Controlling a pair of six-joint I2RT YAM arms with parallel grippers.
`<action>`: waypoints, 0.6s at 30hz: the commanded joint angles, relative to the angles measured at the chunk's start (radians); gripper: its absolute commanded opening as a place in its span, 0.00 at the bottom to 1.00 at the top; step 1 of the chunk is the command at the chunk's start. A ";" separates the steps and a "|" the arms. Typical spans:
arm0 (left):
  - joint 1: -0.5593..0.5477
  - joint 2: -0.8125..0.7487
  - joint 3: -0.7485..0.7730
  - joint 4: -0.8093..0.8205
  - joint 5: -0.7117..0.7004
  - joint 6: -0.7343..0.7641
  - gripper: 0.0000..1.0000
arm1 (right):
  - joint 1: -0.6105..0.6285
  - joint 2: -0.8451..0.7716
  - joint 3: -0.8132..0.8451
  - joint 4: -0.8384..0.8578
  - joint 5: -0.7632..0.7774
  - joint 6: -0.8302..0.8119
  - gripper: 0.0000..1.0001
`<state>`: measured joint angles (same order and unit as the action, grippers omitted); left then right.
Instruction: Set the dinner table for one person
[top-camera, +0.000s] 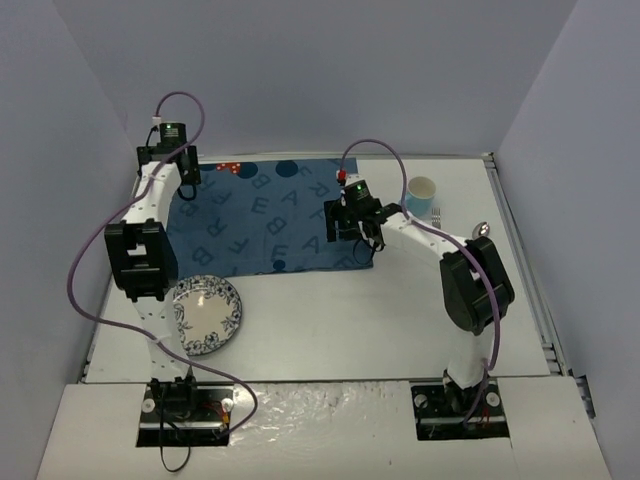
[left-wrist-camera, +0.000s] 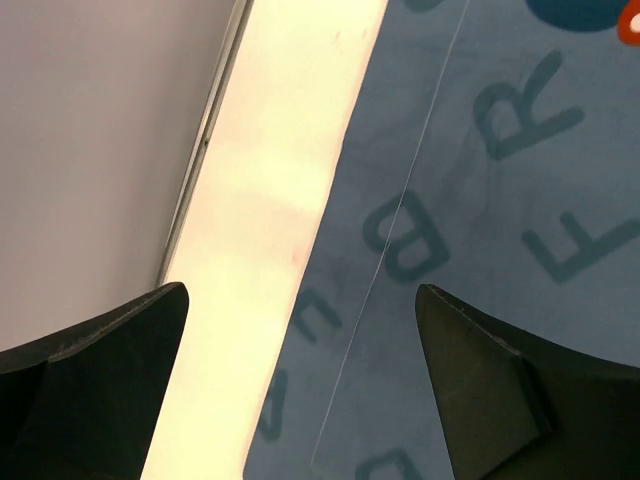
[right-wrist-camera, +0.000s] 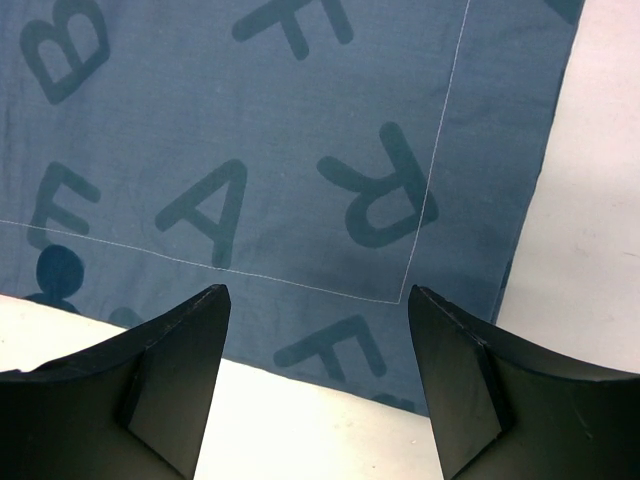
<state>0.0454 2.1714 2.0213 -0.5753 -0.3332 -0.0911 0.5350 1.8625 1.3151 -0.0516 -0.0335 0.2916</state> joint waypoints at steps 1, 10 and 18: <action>0.023 -0.149 -0.197 0.036 0.059 -0.192 0.93 | -0.010 0.017 0.016 0.082 0.026 0.022 0.68; 0.076 -0.031 -0.259 0.032 0.187 -0.269 0.87 | -0.009 0.064 -0.049 0.113 0.093 0.058 0.66; 0.093 0.056 -0.207 -0.001 0.169 -0.268 0.77 | 0.013 0.097 -0.099 0.140 0.098 0.098 0.66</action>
<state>0.1272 2.2070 1.7672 -0.5407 -0.1522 -0.3445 0.5348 1.9516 1.2280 0.0394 0.0322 0.3527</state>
